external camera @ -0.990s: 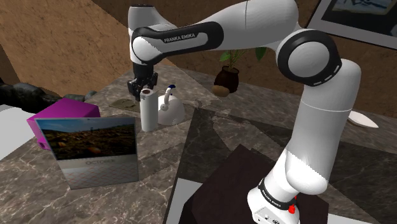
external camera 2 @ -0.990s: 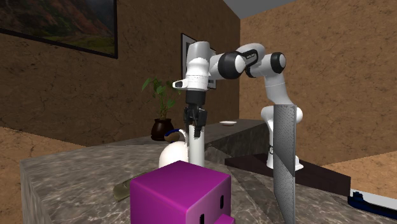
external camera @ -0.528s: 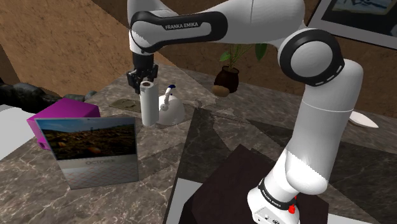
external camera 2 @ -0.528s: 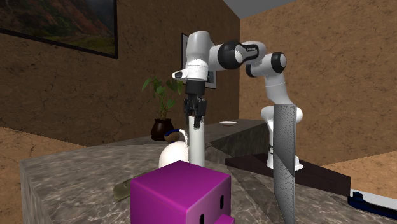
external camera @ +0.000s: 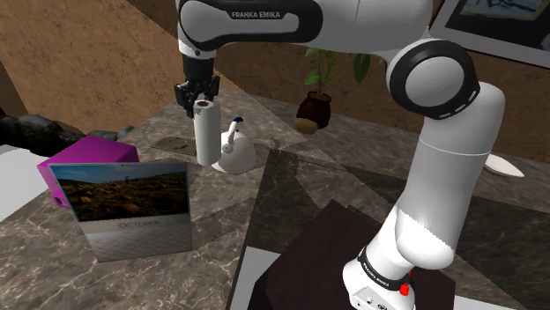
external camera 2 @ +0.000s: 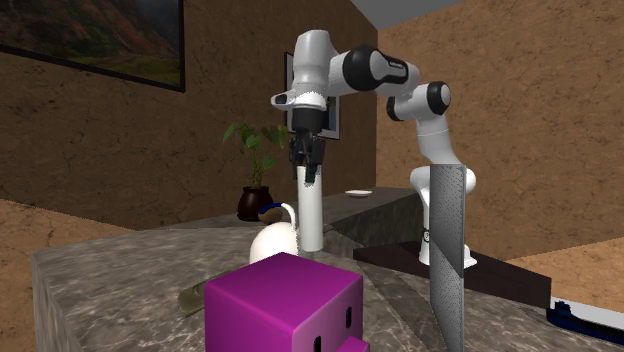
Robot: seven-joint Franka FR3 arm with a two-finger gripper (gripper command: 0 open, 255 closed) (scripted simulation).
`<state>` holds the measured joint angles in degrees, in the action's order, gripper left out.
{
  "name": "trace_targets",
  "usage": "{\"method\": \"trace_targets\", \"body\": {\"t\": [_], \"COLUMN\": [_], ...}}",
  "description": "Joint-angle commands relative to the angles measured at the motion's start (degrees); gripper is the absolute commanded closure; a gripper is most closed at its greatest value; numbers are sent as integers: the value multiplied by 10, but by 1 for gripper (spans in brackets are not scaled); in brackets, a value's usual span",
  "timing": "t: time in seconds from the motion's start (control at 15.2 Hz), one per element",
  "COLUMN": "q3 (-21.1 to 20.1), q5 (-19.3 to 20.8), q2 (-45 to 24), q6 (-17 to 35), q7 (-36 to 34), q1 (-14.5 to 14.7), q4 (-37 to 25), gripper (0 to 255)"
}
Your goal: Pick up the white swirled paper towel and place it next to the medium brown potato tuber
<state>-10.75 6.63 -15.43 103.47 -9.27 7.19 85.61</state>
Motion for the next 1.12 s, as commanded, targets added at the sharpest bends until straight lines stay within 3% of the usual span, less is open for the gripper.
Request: {"method": "trace_targets", "body": {"t": [0.0,0.73,1.06], "q3": [0,-1,18], "q5": [0,2,-18], "q2": [-3,-18,61], "q6": [-17,-101,-66], "q7": [1,5,64], "q1": [1,6,-39], "q4": [-20,-119,-10], "gripper": [255,255,255]}}
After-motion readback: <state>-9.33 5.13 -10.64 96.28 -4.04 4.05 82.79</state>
